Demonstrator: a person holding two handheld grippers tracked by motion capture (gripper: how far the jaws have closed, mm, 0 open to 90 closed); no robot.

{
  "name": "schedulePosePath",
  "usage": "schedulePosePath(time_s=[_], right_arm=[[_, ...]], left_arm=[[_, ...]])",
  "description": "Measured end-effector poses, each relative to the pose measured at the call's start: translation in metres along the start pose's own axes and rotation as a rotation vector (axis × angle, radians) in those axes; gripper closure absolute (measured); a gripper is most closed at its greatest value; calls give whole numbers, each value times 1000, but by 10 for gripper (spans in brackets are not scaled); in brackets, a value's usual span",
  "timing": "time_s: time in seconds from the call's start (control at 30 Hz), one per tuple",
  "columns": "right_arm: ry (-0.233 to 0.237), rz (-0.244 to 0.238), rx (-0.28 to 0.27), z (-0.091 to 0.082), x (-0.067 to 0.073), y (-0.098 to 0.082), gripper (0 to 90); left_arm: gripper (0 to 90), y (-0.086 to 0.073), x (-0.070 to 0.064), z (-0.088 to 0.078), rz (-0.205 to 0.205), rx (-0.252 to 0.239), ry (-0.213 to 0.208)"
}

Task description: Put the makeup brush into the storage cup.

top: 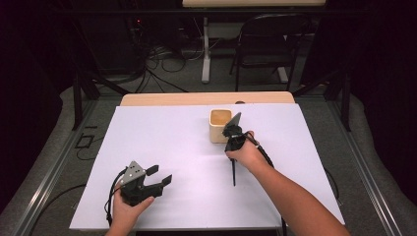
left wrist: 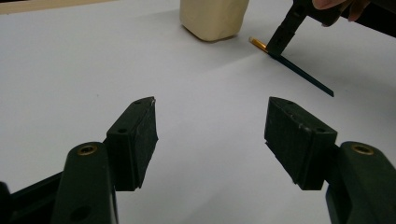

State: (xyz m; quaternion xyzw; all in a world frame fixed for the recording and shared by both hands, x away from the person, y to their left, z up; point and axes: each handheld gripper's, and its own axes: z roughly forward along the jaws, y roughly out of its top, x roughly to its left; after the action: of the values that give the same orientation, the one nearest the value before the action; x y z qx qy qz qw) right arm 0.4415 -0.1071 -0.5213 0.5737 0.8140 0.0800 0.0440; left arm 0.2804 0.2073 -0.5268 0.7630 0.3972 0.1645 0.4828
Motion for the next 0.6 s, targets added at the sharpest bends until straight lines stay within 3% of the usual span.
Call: schedulePosePath(time_s=[0.2, 0.33, 0.6], right_arm=[[6, -2, -14, 2, 0, 0, 701], [-10, -6, 16, 1, 1, 1, 708], [-5, -3, 19, 4, 2, 1, 712]], left_arm=[[343, 0, 0, 0, 0, 0, 0], [343, 0, 0, 0, 0, 0, 0], [343, 0, 0, 0, 0, 0, 0]])
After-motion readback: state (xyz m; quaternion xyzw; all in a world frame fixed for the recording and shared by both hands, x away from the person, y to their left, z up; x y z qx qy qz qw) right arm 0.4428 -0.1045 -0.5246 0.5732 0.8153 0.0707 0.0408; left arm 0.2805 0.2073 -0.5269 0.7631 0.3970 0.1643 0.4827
